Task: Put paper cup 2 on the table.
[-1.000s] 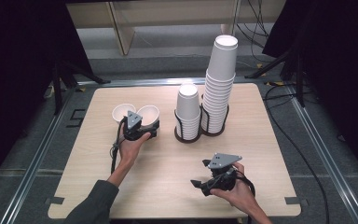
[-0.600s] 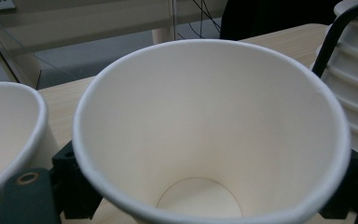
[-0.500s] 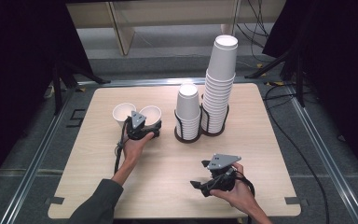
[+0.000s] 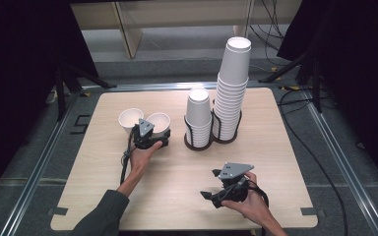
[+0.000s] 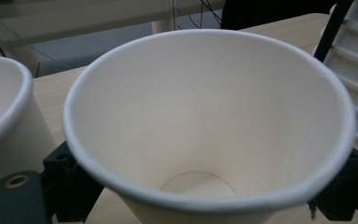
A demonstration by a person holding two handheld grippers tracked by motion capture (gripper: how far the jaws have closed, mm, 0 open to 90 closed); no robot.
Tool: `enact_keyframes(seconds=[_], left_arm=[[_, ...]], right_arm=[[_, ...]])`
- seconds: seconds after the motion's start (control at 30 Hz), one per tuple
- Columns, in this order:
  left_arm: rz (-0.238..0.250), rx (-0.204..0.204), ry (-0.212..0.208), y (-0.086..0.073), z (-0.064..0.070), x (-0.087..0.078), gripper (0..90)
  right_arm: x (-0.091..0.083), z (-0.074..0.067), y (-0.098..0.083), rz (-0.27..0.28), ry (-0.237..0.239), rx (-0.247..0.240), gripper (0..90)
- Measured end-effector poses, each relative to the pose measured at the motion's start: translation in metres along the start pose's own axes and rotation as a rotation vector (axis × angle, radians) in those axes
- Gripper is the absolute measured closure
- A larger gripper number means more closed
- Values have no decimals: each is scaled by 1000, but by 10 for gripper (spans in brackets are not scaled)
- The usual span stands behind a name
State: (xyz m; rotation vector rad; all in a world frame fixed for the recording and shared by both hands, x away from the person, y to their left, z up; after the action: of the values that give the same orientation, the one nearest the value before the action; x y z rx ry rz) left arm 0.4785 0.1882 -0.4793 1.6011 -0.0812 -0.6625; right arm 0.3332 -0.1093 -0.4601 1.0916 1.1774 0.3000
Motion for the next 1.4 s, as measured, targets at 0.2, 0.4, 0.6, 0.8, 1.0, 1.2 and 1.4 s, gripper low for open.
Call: enact_keyframes(seconds=[0.2,0.4,0.6,0.8,1.0,1.2,1.4], left_arm=[[-21,-4,7,-4,2,-2,142],[-47,-9,-7,-10,1,-4,143],[-65,-12,-35,-17,0,-11,144],[-71,-21,-64,-23,-4,-20,144],[-77,-11,-95,-26,-4,-31,144],[-62,-2,-119,-23,1,-44,144],[-56,-4,-158,-24,8,-58,144]], right_arm=[[1,-2,0,-7,5,-4,166],[1,-2,0,-5,2,-25,166],[1,-3,0,-11,5,-24,166],[1,-1,0,-4,4,-30,165],[1,-1,0,-6,3,-21,164],[1,-2,0,-10,11,-5,163],[-1,3,0,15,-6,27,163]])
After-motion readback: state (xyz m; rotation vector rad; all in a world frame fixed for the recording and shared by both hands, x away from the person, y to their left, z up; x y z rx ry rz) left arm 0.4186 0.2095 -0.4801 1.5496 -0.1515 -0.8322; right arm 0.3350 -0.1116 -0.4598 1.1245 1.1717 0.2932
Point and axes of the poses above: each handheld gripper's, and its own axes: x roughly forward along the jaws, y roughly out of its top, z roughly to its right, the point moved 1 cm from there along x, roughly forward along the jaws, and after that the axes turned 4 degrees about -y, right-handed, at the moved point
